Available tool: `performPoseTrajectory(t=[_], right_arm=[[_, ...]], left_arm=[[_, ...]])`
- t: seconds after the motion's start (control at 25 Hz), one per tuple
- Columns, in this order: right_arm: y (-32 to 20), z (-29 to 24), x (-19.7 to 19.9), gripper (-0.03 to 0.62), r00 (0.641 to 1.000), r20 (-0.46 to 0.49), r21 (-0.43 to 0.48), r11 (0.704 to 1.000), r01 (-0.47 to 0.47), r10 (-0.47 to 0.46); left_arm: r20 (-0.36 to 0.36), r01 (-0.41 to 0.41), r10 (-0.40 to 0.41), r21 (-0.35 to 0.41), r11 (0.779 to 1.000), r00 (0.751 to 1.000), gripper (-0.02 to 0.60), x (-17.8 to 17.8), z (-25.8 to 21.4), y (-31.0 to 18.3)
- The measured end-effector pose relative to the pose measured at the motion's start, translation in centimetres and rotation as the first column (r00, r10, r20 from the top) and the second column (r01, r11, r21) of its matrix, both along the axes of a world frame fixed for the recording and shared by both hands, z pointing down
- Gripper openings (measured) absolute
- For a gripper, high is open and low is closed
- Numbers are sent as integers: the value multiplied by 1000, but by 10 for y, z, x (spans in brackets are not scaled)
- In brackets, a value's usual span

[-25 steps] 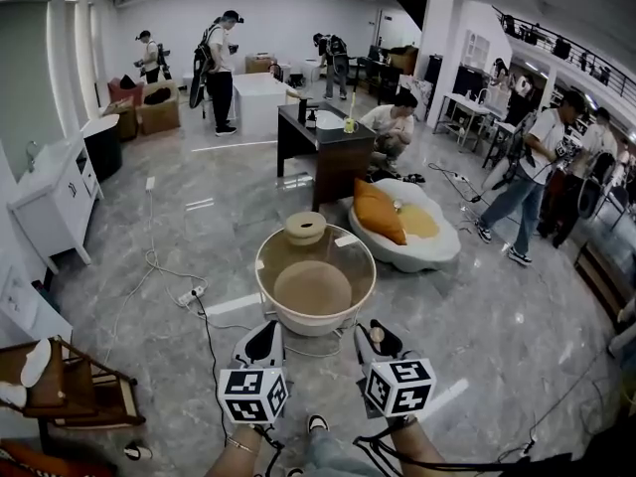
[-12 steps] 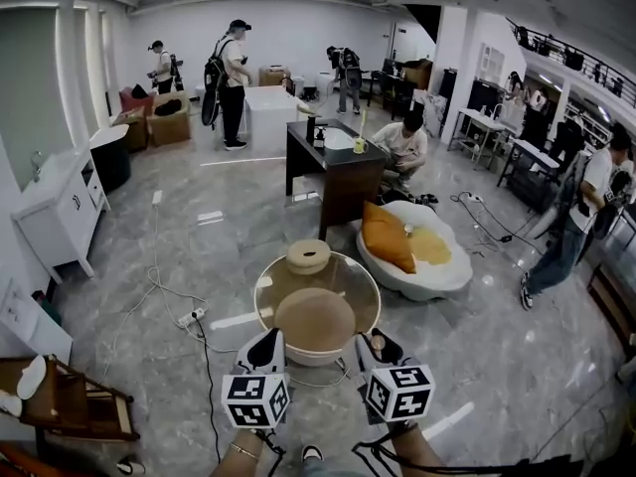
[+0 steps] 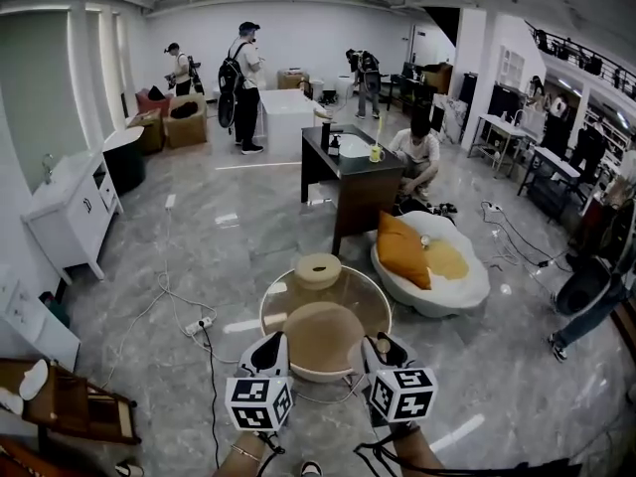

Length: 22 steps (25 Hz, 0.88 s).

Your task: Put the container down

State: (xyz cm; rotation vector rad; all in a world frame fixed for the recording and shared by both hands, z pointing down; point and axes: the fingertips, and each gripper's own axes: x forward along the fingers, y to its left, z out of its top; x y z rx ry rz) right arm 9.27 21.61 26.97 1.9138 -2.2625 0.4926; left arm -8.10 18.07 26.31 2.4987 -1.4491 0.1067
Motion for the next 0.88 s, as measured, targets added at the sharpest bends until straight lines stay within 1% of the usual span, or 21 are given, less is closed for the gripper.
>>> performPoseTrajectory(t=[0.28, 0.48, 0.68, 0.88], right_arm=[[-24, 9, 7, 124, 1000, 16, -26, 1000, 1, -1], [-40, 19, 14, 124, 1000, 24, -50, 999, -5, 6], [-69, 19, 20, 124, 1000, 18, -36, 999, -12, 13], [-112, 10, 24, 124, 1000, 10, -19, 1000, -20, 20]], left_arm=[[13, 19, -19, -16, 1000, 1000, -4, 2, 4, -24], [28, 10, -9, -25, 1000, 1000, -3, 11, 13, -41], [21, 1, -1, -16, 1000, 1000, -5, 17, 14, -74], [19, -17, 17, -6, 1000, 1000, -3, 24, 8, -118]])
